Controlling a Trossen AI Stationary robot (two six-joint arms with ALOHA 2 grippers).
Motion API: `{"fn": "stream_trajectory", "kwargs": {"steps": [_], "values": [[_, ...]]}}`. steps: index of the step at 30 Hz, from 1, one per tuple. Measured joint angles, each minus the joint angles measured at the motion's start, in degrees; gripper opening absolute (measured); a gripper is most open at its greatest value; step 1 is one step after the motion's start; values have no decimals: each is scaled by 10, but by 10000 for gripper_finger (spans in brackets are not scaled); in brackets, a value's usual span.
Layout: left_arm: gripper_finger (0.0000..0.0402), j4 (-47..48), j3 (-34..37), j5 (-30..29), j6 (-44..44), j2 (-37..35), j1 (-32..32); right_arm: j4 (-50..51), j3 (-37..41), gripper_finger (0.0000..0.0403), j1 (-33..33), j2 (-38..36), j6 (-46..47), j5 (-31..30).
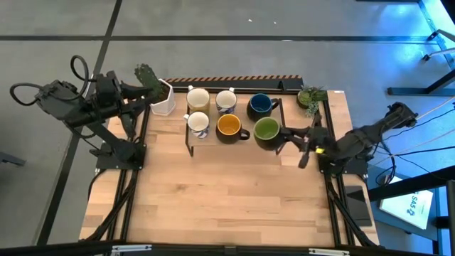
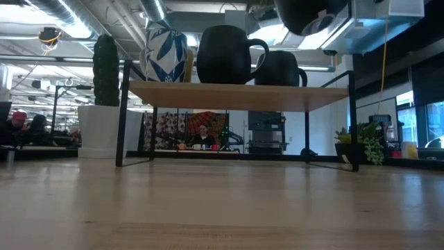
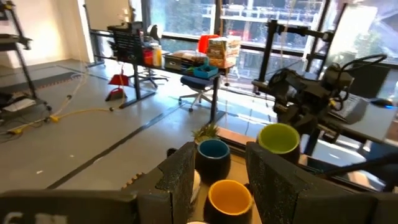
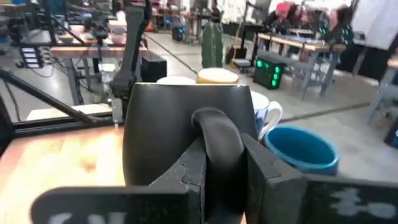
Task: Place coffee mugs
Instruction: Put the black and green cup on the shelf aligned with the other black and blue cup
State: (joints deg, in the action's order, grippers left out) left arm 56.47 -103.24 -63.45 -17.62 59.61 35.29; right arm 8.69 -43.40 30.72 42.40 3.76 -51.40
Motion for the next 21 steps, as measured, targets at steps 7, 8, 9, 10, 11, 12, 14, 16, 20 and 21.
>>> {"fn": "stream_trajectory", "kwargs": {"steps": [7, 8, 9, 10, 11, 12, 14, 16, 20, 21], "values": [[137, 0, 0, -20, -3, 0, 0, -12, 37, 42, 0, -64, -42, -11], [137, 0, 0, -23, -3, 0, 0, -28, 55, 42, 0, -75, -42, -12], [137, 0, 0, -25, -3, 0, 0, -54, 75, 42, 0, -86, -43, -13], [137, 0, 0, -29, -3, 0, 0, -86, 95, 42, 0, -95, -46, -13], [137, 0, 0, -32, -3, 0, 0, -123, 115, 42, 0, -103, -57, -10], [137, 0, 0, -33, -3, 0, 0, -163, 136, 42, 0, -107, -72, -3], [137, 0, 0, -35, -3, 0, 0, -253, 172, 42, 0, -109, -109, 22], [137, 0, 0, -35, -3, 0, 0, -321, 199, 42, 0, -108, -132, 34], [137, 0, 0, -35, -3, 0, 0, -369, 248, 42, 0, -102, -135, 26], [137, 0, 0, -35, -3, 0, 0, -375, 258, 42, 0, -102, -136, 20]]}}
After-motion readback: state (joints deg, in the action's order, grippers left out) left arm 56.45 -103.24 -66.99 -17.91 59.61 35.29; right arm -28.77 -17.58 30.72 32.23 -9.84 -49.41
